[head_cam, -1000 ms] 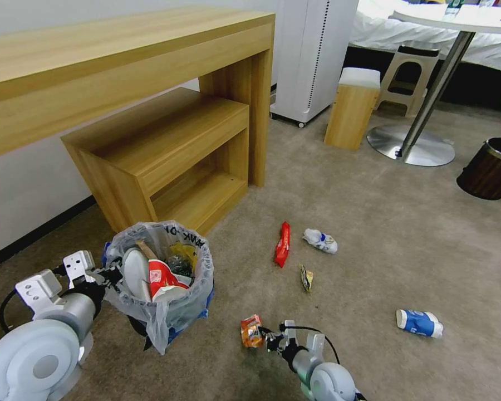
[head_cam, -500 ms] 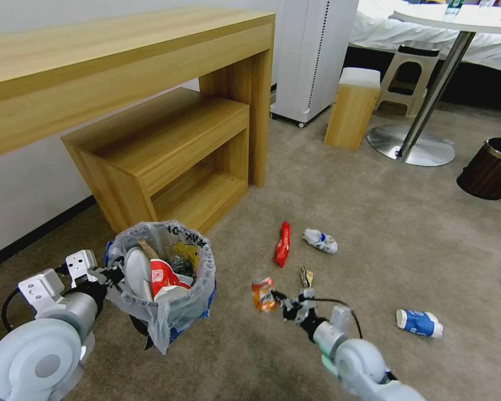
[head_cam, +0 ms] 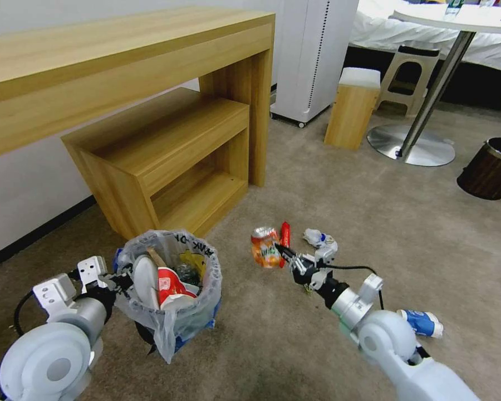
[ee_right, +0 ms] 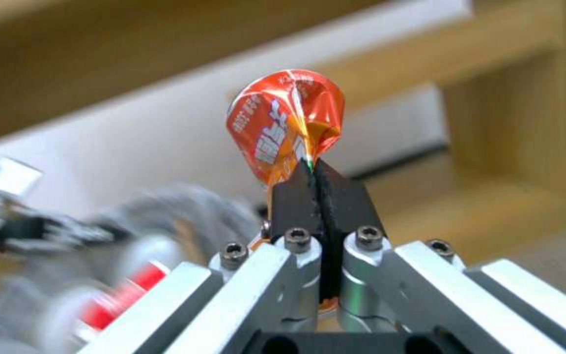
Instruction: Pick up the trash bin and place the garbage on the floor into it.
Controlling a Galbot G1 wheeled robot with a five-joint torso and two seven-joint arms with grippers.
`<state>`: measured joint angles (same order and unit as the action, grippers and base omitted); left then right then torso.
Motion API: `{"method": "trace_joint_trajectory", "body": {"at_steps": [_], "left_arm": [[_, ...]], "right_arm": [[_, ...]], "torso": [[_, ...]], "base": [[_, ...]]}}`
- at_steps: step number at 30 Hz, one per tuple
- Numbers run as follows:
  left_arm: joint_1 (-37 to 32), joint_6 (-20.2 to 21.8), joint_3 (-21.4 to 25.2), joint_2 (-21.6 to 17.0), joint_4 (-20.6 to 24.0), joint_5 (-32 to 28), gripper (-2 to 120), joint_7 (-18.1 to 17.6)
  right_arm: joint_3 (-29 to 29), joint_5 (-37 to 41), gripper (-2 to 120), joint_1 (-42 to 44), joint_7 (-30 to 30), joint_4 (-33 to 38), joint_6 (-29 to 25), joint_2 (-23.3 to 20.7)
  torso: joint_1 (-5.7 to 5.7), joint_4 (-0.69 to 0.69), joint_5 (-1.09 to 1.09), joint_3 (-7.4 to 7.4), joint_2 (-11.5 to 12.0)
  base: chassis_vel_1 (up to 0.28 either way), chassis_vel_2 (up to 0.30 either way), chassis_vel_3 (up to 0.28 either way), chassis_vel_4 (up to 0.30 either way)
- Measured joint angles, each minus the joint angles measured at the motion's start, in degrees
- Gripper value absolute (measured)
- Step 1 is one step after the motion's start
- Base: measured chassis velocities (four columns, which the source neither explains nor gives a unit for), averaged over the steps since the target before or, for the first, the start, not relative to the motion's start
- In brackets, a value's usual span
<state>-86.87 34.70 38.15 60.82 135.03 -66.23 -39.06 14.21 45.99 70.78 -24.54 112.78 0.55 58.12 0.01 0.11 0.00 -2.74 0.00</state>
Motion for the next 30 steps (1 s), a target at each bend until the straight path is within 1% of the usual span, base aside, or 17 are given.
{"method": "trace_joint_trajectory", "body": {"at_steps": [2, 4, 5, 7, 8, 10, 11, 14, 19, 25, 30], "left_arm": [[0.0, 0.1, -0.9, 0.0, 0.2, -0.3, 2, 0.3], [0.0, 0.5, -2.7, -0.2, 0.5, -1.3, 2, 0.8], [0.0, 0.5, -2.7, -0.2, 0.5, -1.3, 2, 0.8], [0.2, 0.8, -4.5, -0.8, 0.5, -2.4, 2, 1.1], [0.2, 0.8, -4.5, -0.8, 0.5, -2.4, 2, 1.1], [0.8, 1.3, -7.5, -1.8, 0.4, -4.2, 2, 2.1], [0.8, 1.3, -7.5, -1.8, 0.4, -4.2, 2, 2.1], [1.9, 1.6, -10.0, -1.9, -0.4, -5.3, 2, 3.4], [2.8, 1.6, -10.9, -1.7, -0.8, -6.8, 2, 4.8], [2.6, 2.3, -10.8, -1.7, 0.3, -9.2, 2, 5.0], [2.3, 2.6, -10.8, -1.7, 0.8, -9.5, 2, 5.0]], "right_arm": [[-0.4, 0.9, 0, -0.5, -3.6, 0.1, -1.8, 0.0], [-1.3, 2.3, 0, -1.5, -9.4, -0.2, -4.1, 0.1], [-1.3, 2.3, 0, -1.5, -9.4, -0.2, -4.1, 0.1], [-2.3, 3.3, 0, -2.5, -13.2, -0.8, -5.4, 0.3], [-2.3, 3.3, 0, -2.5, -13.2, -0.8, -5.4, 0.3], [-4.3, 4.8, 0, -4.4, -18.3, -2.5, -6.6, 0.9], [-4.3, 4.8, 0, -4.4, -18.3, -2.5, -6.6, 0.9], [-6.4, 5.4, 0, -6.6, -22.8, -4.8, -6.8, 2.1], [-7.9, 4.5, 0, -7.3, -25.3, -7.2, -7.3, 3.1], [-8.1, 3.1, 0, -7.6, -26.2, -9.1, -8.2, 4.0], [-8.1, 2.6, 0, -7.7, -26.5, -9.5, -8.6, 3.9]], "torso": [[0.0, 0.0, 0.0, 0.0, 0.0], [0.0, 0.0, 0.0, 0.0, 0.0], [0.0, 0.0, 0.0, 0.0, 0.0], [0.0, 0.0, 0.0, 0.0, 0.0], [0.0, 0.0, 0.0, 0.0, 0.0], [0.0, 0.01, 0.01, 0.0, 0.0], [0.0, 0.01, 0.01, 0.0, 0.0], [0.0, 0.0, 0.0, 0.0, 0.0], [0.0, 0.0, 0.0, 0.0, 0.0], [0.0, 0.0, 0.0, 0.0, 0.0], [0.0, 0.0, 0.0, 0.0, 0.0]], "base": [[0.0, 0.0, 0.0, 0.0], [0.0, 0.0, 0.0, 0.0], [0.0, 0.0, 0.0, 0.0], [0.0, 0.0, 0.0, 0.0], [0.0, 0.0, 0.0, 0.0], [0.0, 0.0, 0.0, 0.0], [0.0, 0.0, 0.0, 0.0], [0.0, 0.0, 0.0, 0.0], [0.0, 0.0, 0.0, 0.0], [0.0, 0.0, 0.0, 0.0], [0.0, 0.0, 0.0, 0.0]]}}
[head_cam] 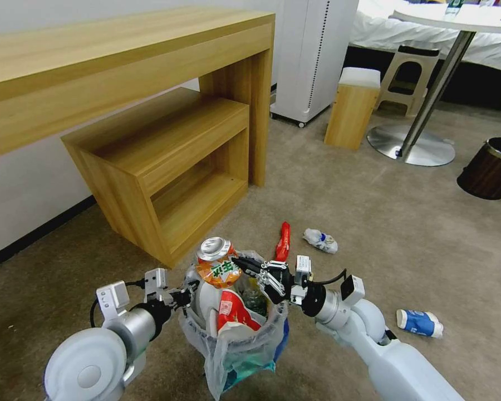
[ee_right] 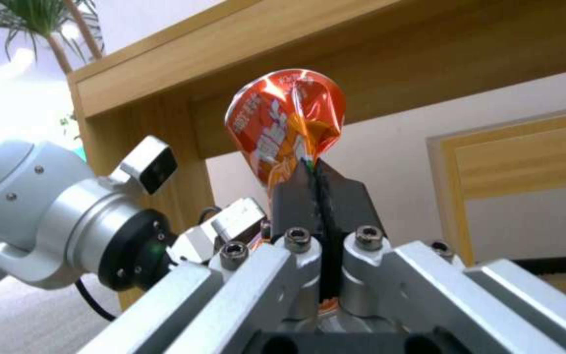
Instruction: Pick up the trash bin and place the garbage on the floor into it.
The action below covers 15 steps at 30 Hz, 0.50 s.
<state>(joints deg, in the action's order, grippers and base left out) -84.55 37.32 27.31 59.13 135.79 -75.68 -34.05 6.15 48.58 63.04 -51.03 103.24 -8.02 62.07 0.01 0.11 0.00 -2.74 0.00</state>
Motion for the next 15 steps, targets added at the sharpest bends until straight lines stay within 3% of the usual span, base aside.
{"method": "trace_joint_trajectory", "body": {"at_steps": [7, 8, 15], "left_arm": [[-0.3, 0.3, 0.0, 0.0, 0.6, -0.2, 2, 0.0], [-0.5, 0.4, 0.0, 0.0, 1.0, -0.3, 2, 0.0], [-1.0, 0.7, 0.0, 0.0, 1.6, -0.3, 2, -0.7]], "right_arm": [[0.5, -0.4, 4, 0.1, -1.2, -0.7, -1.8, -0.2], [0.7, -0.5, 12, 0.1, -1.6, -0.9, -2.0, -0.2], [1.2, -0.5, 37, 0.1, -2.7, -1.0, -2.6, -0.5]], "torso": [[0.0, 0.0, 0.0, 0.0, 0.0], [0.0, 0.0, 0.0, 0.0, 0.0], [0.0, 0.0, 0.0, 0.0, 0.0]], "base": [[0.0, 0.0, 0.0, 0.0], [0.0, 0.0, 0.0, 0.0], [0.0, 0.0, 0.0, 0.0]]}}
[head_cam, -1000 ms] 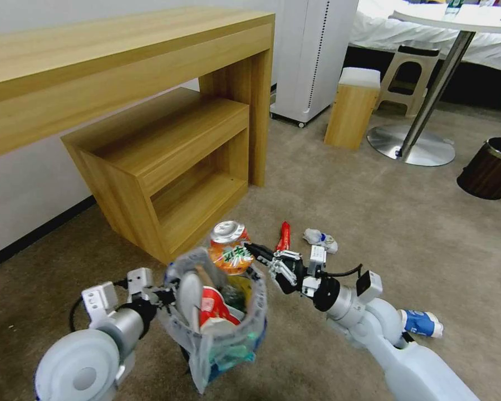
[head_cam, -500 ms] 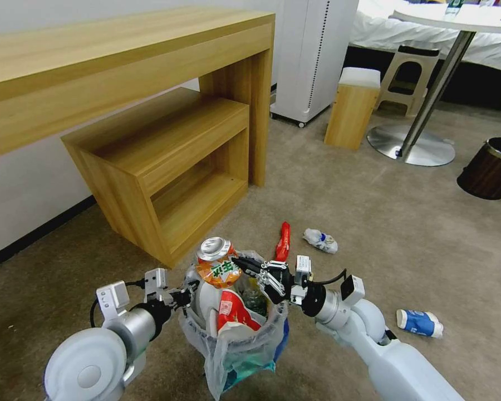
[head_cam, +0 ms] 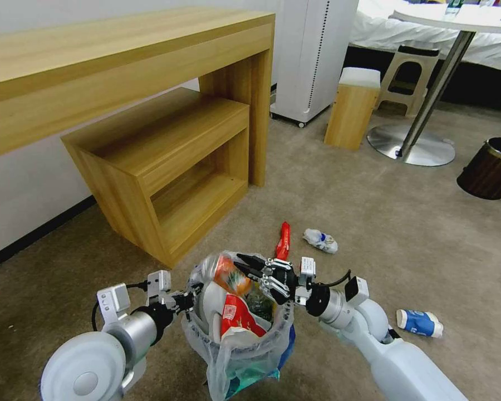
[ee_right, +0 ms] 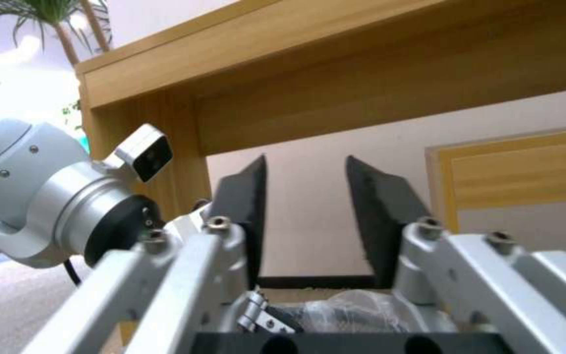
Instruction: Pick up the trash bin and place the garbage on the floor into it.
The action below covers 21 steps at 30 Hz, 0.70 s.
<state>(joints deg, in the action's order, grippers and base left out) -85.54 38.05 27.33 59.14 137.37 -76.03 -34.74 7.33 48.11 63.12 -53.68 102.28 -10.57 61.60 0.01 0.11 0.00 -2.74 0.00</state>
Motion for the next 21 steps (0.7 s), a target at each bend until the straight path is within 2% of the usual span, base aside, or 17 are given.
{"method": "trace_joint_trajectory", "body": {"at_steps": [1, 3, 4, 6, 7, 10, 11, 14, 15, 17, 20, 21], "left_arm": [[0.0, 0.0, 0.0, 0.0, 0.0, 0.0, 2, 0.0], [-0.3, 0.2, 0.1, 0.0, 0.3, 0.0, 2, -0.2], [-0.3, 0.2, 0.1, 0.0, 0.3, 0.0, 2, -0.2], [-0.5, 0.3, 0.2, -0.1, 0.5, 0.0, 2, -0.4], [-0.5, 0.3, 0.2, -0.1, 0.5, 0.0, 2, -0.4], [-0.7, 0.4, 0.2, 0.0, 0.7, 0.0, 2, -0.7], [-0.7, 0.4, 0.2, 0.0, 0.7, 0.0, 2, -0.7], [-0.8, 0.4, 0.3, 0.0, 0.7, 0.2, 2, -0.8], [-0.8, 0.4, 0.3, 0.0, 0.7, 0.2, 2, -0.8], [-0.8, 0.4, 0.6, 0.0, 0.6, 0.4, 2, -0.8], [-0.6, 0.0, 1.0, 0.0, 0.2, 0.8, 2, -0.9], [-0.3, -0.6, 1.5, 0.0, -0.3, 1.2, 2, -1.5]], "right_arm": [[0.0, 0.0, 37, 0.0, 0.0, 0.0, 0.0, 0.0], [0.1, 0.0, 50, -0.1, -0.1, 0.0, -0.2, 0.0], [0.1, 0.0, 50, -0.1, -0.1, 0.0, -0.2, 0.0], [0.3, 0.0, 60, -0.3, -0.1, 0.0, -0.4, -0.1], [0.3, 0.0, 60, -0.3, -0.1, 0.0, -0.4, -0.1], [0.5, 0.2, 76, -0.3, -0.1, 0.3, -0.5, -0.3], [0.5, 0.2, 76, -0.3, -0.1, 0.3, -0.5, -0.3], [0.8, 0.4, 90, -0.3, 0.0, 0.6, -0.6, -0.4], [0.8, 0.4, 90, -0.3, 0.0, 0.6, -0.6, -0.4], [1.3, 0.8, 98, -0.2, 0.4, 1.1, -0.7, -0.5], [1.9, 1.0, 100, 0.0, 2.6, 1.9, -1.0, -0.6], [2.6, 0.9, 100, 0.2, 8.0, 2.9, -1.4, -0.6]], "torso": [[0.0, 0.0, 0.0, 0.0, 0.0], [0.0, 0.01, 0.0, 0.0, 0.0], [0.0, 0.01, 0.0, 0.0, 0.0], [0.0, 0.0, 0.0, 0.0, 0.0], [0.0, 0.0, 0.0, 0.0, 0.0], [0.0, 0.0, 0.0, 0.0, 0.0], [0.0, 0.0, 0.0, 0.0, 0.0], [0.0, 0.0, 0.0, 0.0, 0.0], [0.0, 0.0, 0.0, 0.0, 0.0], [0.0, 0.0, 0.0, 0.0, 0.0], [0.0, 0.0, 0.0, 0.0, 0.0], [0.0, 0.0, 0.0, 0.0, 0.0]], "base": [[0.0, 0.0, 0.0, 0.0], [0.0, 0.0, 0.0, 0.0], [0.0, 0.0, 0.0, 0.0], [0.0, 0.0, 0.0, 0.0], [0.0, 0.0, 0.0, 0.0], [0.0, 0.0, 0.0, 0.0], [0.0, 0.0, 0.0, 0.0], [0.0, 0.0, 0.0, 0.0], [0.0, 0.0, 0.0, 0.0], [0.0, 0.0, 0.0, 0.0], [0.0, 0.0, 0.0, 0.0], [0.0, 0.0, 0.0, 0.0]]}}
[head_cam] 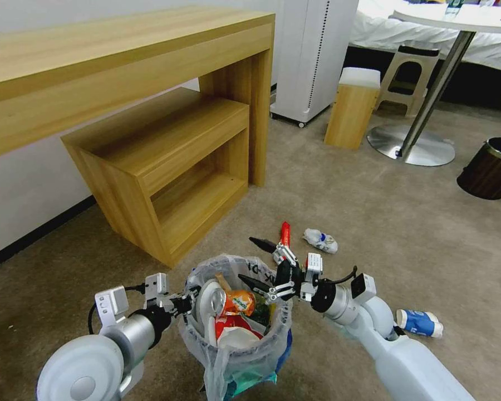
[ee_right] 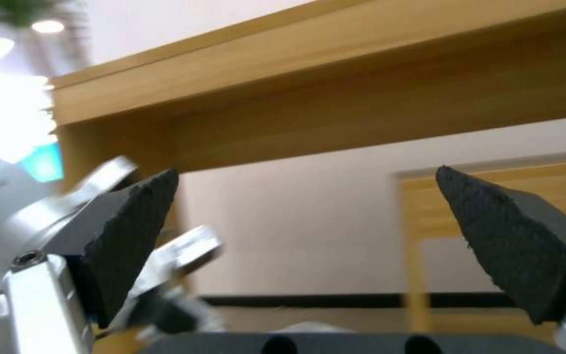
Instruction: Pick up the trash bin and place the garbage on the floor into it.
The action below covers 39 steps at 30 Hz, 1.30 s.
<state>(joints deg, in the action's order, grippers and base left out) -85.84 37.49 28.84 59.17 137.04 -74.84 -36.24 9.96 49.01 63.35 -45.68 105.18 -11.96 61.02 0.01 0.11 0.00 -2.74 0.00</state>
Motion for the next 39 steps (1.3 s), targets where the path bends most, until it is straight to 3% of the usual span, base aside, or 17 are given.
{"method": "trace_joint_trajectory", "body": {"at_steps": [3, 5, 10, 13, 17, 24, 39], "left_arm": [[0.3, -0.7, 0.6, 0.1, -0.5, 0.5, 2, -0.6], [0.4, -1.5, 2.0, 0.2, -1.2, 2.0, 2, -1.4], [0.6, -2.1, 3.3, 0.5, -1.7, 3.6, 2, -2.4], [0.7, -2.7, 4.2, 0.9, -2.2, 5.4, 2, -3.3], [0.9, -3.0, 4.6, 1.2, -2.8, 7.1, 2, -3.6], [0.8, -3.5, 5.1, 1.5, -3.0, 8.5, 2, -3.1], [0.0, -3.8, 5.5, 1.6, -3.1, 9.9, 2, -1.7]], "right_arm": [[1.2, -0.8, 100, 0.3, 7.2, 1.4, 0.0, 0.0], [4.6, -2.5, 100, 0.6, 18.5, 2.8, -0.2, 0.0], [10.1, -9.2, 100, 1.3, 26.6, 2.8, -0.4, -0.1], [17.0, -16.1, 100, 3.7, 31.7, 1.5, -2.8, -0.4], [22.3, -16.9, 100, 7.4, 34.5, 1.5, -3.6, 0.0], [28.4, -18.8, 100, 11.5, 33.4, 1.4, -4.6, 0.9], [30.3, -18.2, 100, 12.4, 33.7, 2.7, -4.4, 1.9]], "torso": [[0.0, 0.0, -0.01, 0.0, 0.0], [0.0, 0.0, 0.0, 0.0, 0.0], [0.0, 0.0, 0.0, 0.0, 0.0], [0.0, 0.01, 0.0, 0.0, 0.0], [0.0, 0.0, 0.0, 0.0, 0.0], [0.0, 0.01, 0.01, 0.0, 0.0], [0.0, -0.01, 0.0, 0.0, 0.0]], "base": [[0.0, 0.0, 0.0, 0.0], [0.0, 0.0, 0.0, 0.0], [0.0, 0.0, 0.0, 0.0], [0.0, 0.0, 0.0, 0.0], [0.0, 0.0, 0.0, 0.0], [0.0, 0.0, 0.0, 0.0], [0.0, 0.0, 0.0, 0.0]]}}
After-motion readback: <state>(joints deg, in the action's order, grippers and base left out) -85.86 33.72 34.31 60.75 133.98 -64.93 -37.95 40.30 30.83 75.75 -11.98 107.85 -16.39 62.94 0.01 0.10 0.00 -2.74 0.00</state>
